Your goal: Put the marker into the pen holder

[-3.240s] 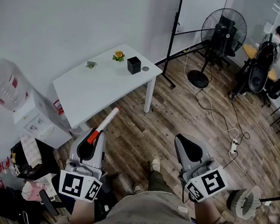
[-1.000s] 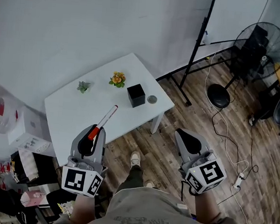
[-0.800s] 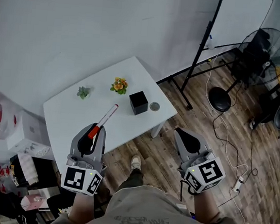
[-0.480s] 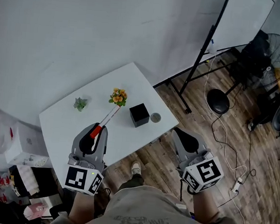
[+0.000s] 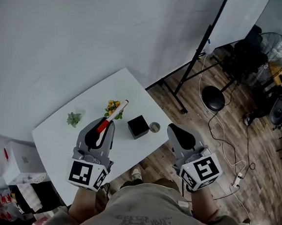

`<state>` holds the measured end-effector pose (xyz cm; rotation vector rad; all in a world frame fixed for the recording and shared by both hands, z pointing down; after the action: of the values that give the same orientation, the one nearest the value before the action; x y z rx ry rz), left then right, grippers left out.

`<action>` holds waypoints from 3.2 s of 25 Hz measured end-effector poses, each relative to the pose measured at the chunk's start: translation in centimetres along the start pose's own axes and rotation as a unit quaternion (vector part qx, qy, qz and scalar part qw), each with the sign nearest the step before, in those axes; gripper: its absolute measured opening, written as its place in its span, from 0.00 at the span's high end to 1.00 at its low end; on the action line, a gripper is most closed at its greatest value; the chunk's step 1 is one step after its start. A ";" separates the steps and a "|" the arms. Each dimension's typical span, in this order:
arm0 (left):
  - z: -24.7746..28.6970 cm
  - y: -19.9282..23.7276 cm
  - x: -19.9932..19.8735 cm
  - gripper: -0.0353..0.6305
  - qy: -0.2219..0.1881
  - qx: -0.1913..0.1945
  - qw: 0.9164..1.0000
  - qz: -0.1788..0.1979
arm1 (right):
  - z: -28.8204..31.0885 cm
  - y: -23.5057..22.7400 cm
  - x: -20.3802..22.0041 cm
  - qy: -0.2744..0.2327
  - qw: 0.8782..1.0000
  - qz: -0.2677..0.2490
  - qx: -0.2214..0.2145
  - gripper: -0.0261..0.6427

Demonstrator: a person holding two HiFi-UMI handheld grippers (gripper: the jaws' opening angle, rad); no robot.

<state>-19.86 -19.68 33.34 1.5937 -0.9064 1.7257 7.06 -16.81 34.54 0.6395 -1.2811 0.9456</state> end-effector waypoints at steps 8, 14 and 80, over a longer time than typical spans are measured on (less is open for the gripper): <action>2.8 0.3 0.2 0.84 0.005 0.017 1.000 0.000 | 1.3 -1.6 0.4 0.017 1.000 0.005 0.005 0.92; 3.7 -0.5 -0.5 0.84 -0.007 0.000 1.000 -0.004 | 1.8 -3.7 0.1 0.014 1.000 0.002 -0.017 0.92; 10.0 -7.2 22.8 0.77 0.384 0.031 0.923 -0.006 | 3.4 -10.5 8.9 0.155 0.983 0.034 -0.089 0.92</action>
<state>-10.20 -23.97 57.03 0.8008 -0.4412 2.1305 14.52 -22.77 44.99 0.2959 -1.0974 0.9341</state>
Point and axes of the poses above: the fingertips, and each gripper's own axes: z forward along the fingers, y to its left, x out of its underside, the point moved 9 cm from there along -z, backward along the fingers, and after that the axes turned 5 degrees about z, right-handed, at the moved point
